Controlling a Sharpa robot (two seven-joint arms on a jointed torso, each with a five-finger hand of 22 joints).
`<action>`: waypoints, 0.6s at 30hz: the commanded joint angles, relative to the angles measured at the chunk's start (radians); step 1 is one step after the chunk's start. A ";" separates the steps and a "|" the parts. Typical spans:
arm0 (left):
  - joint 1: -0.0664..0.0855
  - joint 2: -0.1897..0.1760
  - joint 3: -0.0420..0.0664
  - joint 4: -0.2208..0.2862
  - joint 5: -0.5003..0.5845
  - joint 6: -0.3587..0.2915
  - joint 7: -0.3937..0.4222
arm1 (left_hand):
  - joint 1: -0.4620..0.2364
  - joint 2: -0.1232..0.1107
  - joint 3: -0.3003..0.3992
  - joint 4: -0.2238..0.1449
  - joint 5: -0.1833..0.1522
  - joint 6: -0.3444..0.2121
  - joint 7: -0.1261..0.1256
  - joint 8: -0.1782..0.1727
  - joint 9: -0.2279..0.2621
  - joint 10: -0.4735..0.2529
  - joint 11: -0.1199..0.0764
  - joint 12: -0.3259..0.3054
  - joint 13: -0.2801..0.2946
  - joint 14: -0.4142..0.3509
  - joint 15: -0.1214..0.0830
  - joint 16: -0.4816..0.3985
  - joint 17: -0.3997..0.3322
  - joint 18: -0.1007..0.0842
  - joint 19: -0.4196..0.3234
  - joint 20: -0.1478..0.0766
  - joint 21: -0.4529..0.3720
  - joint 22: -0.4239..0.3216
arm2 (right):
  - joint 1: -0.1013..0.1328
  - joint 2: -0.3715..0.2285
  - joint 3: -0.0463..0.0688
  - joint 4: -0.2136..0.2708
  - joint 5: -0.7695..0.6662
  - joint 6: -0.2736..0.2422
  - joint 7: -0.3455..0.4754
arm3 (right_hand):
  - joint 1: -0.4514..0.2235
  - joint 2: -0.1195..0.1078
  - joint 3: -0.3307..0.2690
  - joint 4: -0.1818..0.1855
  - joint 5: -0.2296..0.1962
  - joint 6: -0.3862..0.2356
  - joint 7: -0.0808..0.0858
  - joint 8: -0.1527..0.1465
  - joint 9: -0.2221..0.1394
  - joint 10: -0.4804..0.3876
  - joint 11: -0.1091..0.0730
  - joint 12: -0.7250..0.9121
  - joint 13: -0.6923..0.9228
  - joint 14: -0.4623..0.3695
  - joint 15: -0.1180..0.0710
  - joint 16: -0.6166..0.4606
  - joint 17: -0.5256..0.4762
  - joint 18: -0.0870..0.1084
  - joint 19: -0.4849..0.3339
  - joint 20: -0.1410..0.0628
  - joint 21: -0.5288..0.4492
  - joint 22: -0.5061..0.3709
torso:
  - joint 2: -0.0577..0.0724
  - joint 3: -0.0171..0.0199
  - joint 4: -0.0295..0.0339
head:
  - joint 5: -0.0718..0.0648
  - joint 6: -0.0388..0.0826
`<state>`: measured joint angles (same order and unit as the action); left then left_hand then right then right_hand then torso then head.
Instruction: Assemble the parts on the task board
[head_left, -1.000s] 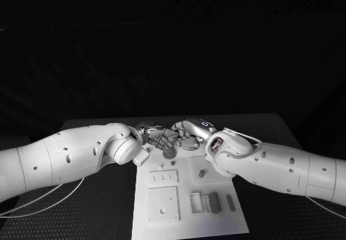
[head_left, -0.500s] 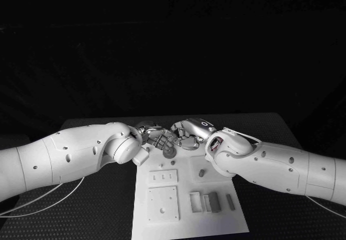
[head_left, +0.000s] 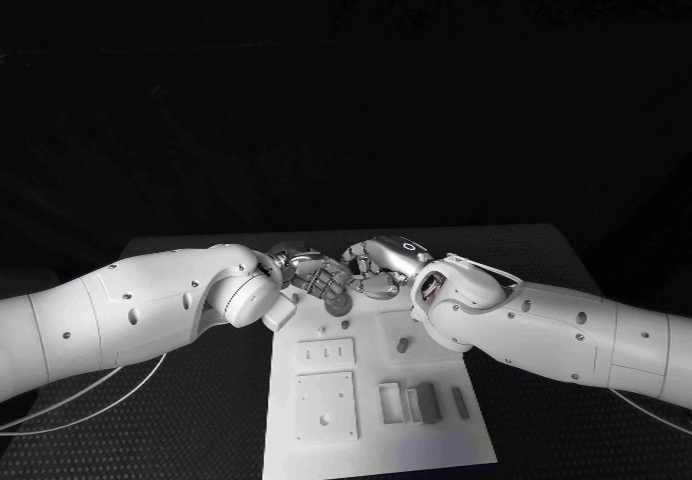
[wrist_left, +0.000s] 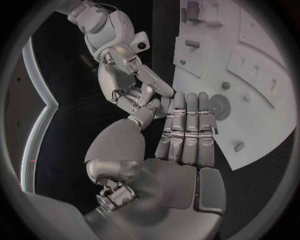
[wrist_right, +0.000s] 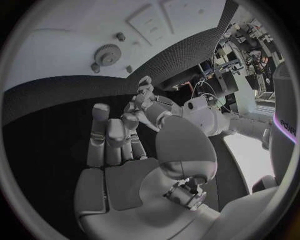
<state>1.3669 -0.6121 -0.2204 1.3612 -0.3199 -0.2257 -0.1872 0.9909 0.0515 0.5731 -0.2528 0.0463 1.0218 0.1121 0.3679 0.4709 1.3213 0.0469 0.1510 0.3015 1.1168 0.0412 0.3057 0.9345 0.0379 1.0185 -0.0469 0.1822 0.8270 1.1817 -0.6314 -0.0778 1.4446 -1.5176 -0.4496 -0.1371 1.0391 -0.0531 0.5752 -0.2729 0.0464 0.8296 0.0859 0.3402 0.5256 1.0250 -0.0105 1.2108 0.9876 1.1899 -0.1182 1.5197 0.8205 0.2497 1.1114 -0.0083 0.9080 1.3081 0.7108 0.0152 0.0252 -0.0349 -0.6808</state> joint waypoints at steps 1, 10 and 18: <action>0.002 -0.002 0.001 0.002 -0.026 -0.002 0.007 | 0.003 0.013 0.004 -0.006 0.003 0.022 -0.013 0.009 0.015 0.010 -0.002 0.008 0.005 0.011 -0.002 0.006 0.006 -0.016 0.005 -0.009 -0.001 0.003 | -0.001 -0.001 -0.001 -0.011 0.039 0.011 0.014 | -0.036 -0.076 -0.007 0.026 0.005 0.110 0.033 -0.039 -0.019 -0.044 0.015 -0.014 -0.004 -0.015 0.017 -0.009 -0.002 0.012 -0.010 0.001 -0.007 0.012 | 0.000 0.0005 -0.0004 | 0.000 0.000; 0.002 -0.015 0.001 -0.004 -0.059 0.002 -0.019 | -0.008 0.015 0.003 -0.013 0.003 0.028 -0.018 0.016 0.030 0.022 -0.008 0.016 0.023 0.024 -0.008 0.011 0.025 -0.023 0.001 -0.013 -0.001 0.014 | -0.003 -0.046 -0.001 -0.011 0.141 -0.054 0.109 | -0.062 -0.153 -0.013 0.080 0.004 0.033 0.070 -0.085 -0.041 -0.089 0.055 -0.043 -0.019 -0.049 0.054 -0.021 -0.001 0.012 -0.035 0.010 -0.027 0.009 | -0.001 0.0016 -0.0002 | 0.001 -0.003; 0.002 -0.036 -0.004 0.010 -0.170 0.008 -0.118 | -0.019 0.010 -0.003 -0.012 0.003 0.037 -0.023 0.021 0.042 0.035 -0.015 0.025 0.041 0.039 -0.015 0.018 0.046 -0.030 -0.003 -0.021 0.005 0.031 | -0.002 -0.123 0.006 -0.016 0.299 -0.096 0.201 | -0.029 -0.132 -0.021 0.063 0.004 0.023 0.075 -0.088 -0.043 -0.093 0.059 -0.044 -0.026 -0.061 0.059 -0.023 0.000 0.012 -0.044 0.015 -0.031 0.013 | -0.002 0.0029 -0.0017 | 0.005 -0.009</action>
<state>1.3679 -0.6472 -0.2243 1.3654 -0.4151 -0.2254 -0.2419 0.9833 0.0638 0.5715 -0.2623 0.0452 1.0253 0.1157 0.3844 0.4760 1.3485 0.0339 0.1734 0.3411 1.1481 0.0240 0.3205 0.9787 0.0224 1.0186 -0.0648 0.1822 0.8572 1.1787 -0.7497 -0.0747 1.4330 -1.3354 -0.5050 -0.0142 1.0042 -0.1861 0.5559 -0.2069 0.0464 0.8058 0.1096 0.2532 0.4829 1.0074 0.0070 1.1719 0.9626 1.1384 -0.0606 1.5015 0.8200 0.2505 1.0735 0.0072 0.8810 1.3079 0.7098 0.0177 0.0245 -0.0315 -0.6880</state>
